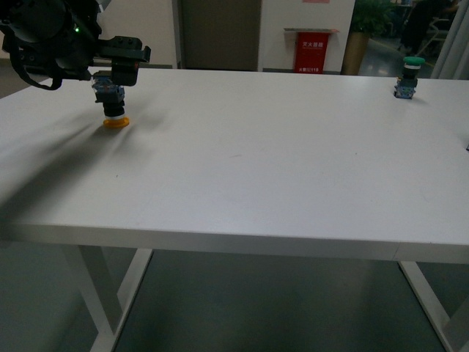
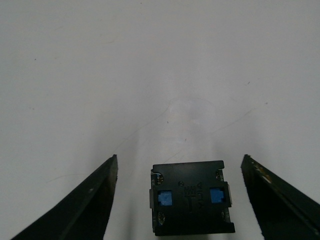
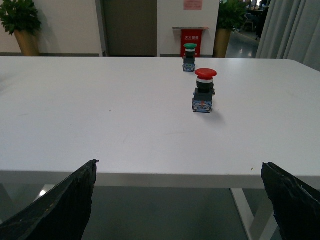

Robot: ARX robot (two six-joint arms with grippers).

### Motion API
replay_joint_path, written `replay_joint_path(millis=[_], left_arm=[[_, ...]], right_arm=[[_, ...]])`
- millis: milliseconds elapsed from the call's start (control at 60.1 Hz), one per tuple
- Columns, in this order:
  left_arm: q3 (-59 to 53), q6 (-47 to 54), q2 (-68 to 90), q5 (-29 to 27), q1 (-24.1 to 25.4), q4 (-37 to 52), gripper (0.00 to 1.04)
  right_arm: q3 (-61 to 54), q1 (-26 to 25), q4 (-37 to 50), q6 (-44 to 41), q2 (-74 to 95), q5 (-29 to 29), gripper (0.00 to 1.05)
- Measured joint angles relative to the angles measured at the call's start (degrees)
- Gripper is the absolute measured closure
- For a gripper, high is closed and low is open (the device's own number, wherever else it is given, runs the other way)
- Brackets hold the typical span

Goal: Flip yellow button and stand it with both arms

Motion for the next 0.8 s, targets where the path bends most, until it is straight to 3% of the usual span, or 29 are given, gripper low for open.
replay_joint_path(millis=[183, 515, 648, 798], left_arm=[[0.02, -0.42, 0.59, 0.17, -0.02, 0.15, 0.65], [0.02, -2.27, -0.02, 3.21, -0.59, 1.84, 0.67], [1.29, -6.32, -1.97, 9.79, -2.19, 3.82, 0.67], [7.58, -22.36, -4.81, 27.26, -6.32, 10.27, 0.67]], right_arm=[[0.00, 0.00, 0.00, 0.00, 0.00, 0.00, 0.07], [0.00, 0.00, 0.00, 0.00, 0.00, 0.00, 0.07], [0.00, 0.00, 0.00, 0.00, 0.00, -0.02, 0.07], [0.00, 0.00, 0.00, 0.00, 0.00, 0.00, 0.07]])
